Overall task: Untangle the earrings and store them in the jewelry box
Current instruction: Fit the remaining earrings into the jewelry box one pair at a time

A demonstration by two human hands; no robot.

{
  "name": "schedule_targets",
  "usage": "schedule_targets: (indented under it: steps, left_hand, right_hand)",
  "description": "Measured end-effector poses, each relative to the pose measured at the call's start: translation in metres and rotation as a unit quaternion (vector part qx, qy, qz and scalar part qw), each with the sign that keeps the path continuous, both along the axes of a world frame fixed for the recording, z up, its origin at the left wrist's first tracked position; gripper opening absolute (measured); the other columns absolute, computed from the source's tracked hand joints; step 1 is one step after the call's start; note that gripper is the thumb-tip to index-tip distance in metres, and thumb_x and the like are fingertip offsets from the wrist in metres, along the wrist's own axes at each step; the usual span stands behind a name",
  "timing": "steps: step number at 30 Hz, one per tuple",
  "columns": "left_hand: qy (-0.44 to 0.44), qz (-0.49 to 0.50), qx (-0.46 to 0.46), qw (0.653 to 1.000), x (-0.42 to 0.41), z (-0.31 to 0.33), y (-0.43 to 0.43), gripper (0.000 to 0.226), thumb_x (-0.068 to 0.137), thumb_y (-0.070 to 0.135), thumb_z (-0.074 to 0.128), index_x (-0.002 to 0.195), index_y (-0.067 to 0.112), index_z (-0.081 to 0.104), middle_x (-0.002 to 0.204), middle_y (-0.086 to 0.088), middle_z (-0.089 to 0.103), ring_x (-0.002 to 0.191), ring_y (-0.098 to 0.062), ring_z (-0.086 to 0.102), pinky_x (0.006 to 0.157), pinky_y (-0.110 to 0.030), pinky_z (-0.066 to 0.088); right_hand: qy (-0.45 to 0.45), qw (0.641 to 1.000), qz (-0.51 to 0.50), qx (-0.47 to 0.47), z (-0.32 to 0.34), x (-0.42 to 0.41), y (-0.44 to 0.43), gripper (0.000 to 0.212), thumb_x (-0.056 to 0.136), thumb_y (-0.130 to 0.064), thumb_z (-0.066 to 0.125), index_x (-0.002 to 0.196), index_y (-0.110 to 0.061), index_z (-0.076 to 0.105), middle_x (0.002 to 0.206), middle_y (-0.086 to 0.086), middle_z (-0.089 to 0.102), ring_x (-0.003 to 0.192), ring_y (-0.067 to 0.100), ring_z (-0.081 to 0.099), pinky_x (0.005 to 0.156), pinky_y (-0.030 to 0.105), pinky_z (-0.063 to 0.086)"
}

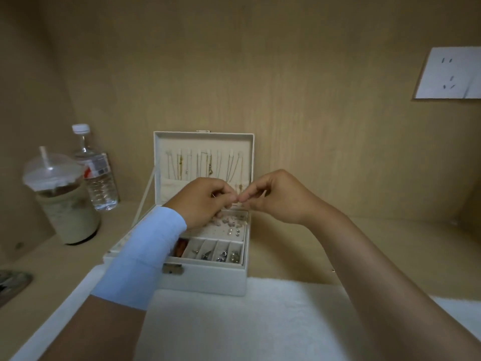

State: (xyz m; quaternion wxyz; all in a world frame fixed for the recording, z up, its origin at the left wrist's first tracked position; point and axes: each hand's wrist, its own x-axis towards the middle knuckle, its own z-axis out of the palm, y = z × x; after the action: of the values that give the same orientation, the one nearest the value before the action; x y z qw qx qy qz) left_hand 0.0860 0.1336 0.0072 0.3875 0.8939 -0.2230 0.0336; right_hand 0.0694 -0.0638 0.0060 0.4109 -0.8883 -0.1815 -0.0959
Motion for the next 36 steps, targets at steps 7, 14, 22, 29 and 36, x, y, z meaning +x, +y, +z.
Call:
schedule_targets:
  steps: [7, 14, 22, 29, 36]
  left_hand:
    - [0.050, 0.022, -0.124, 0.991, 0.008, -0.011, 0.052, 0.011, 0.095, 0.011, 0.060, 0.090, 0.013, 0.070, 0.082, 0.000, 0.076, 0.060, -0.011, 0.064, 0.053, -0.020, 0.050]
    - [0.010, 0.037, -0.141, 0.989, 0.010, -0.018, 0.068, 0.008, 0.091, 0.014, 0.067, 0.088, 0.017, 0.075, 0.075, -0.002, 0.073, 0.055, -0.005, 0.060, 0.059, -0.016, 0.051]
    - [-0.014, 0.047, -0.157, 0.986, 0.011, -0.023, 0.066, 0.006, 0.088, 0.018, 0.070, 0.085, 0.019, 0.075, 0.062, 0.010, 0.067, 0.053, -0.004, 0.058, 0.059, -0.017, 0.050]
    - [-0.003, 0.048, -0.190, 0.981, 0.009, -0.022, 0.067, 0.004, 0.087, 0.020, 0.071, 0.085, 0.021, 0.074, 0.071, 0.007, 0.072, 0.056, -0.009, 0.059, 0.063, -0.025, 0.055]
    - [0.000, 0.107, -0.176, 0.979, 0.012, -0.023, 0.085, 0.007, 0.088, 0.022, 0.071, 0.086, 0.018, 0.077, 0.076, -0.009, 0.073, 0.050, -0.005, 0.051, 0.056, -0.015, 0.050]
  right_hand:
    - [-0.014, 1.000, -0.014, 0.015, 0.011, 0.026, 0.050, 0.020, 0.076, -0.012, 0.086, 0.074, -0.028, 0.074, 0.069, -0.004, 0.069, 0.054, 0.000, 0.058, 0.055, 0.014, 0.046]
    - [-0.078, 0.997, -0.020, 0.001, 0.003, 0.034, 0.076, 0.013, 0.079, -0.016, 0.083, 0.083, -0.027, 0.080, 0.079, -0.012, 0.074, 0.071, -0.007, 0.065, 0.064, 0.007, 0.047]
    - [-0.117, 0.992, -0.028, -0.044, 0.000, 0.027, 0.082, 0.020, 0.082, -0.021, 0.080, 0.100, -0.030, 0.077, 0.081, -0.016, 0.072, 0.065, -0.017, 0.056, 0.066, 0.011, 0.041]
    - [-0.092, 0.994, 0.010, 0.062, -0.002, 0.028, 0.082, 0.008, 0.085, -0.014, 0.079, 0.089, -0.020, 0.081, 0.075, -0.013, 0.074, 0.051, -0.002, 0.059, 0.055, 0.011, 0.045]
    - [-0.052, 0.998, -0.019, -0.012, -0.018, 0.029, 0.091, 0.010, 0.081, -0.021, 0.083, 0.089, -0.027, 0.081, 0.082, -0.015, 0.074, 0.070, -0.011, 0.063, 0.071, 0.013, 0.048]
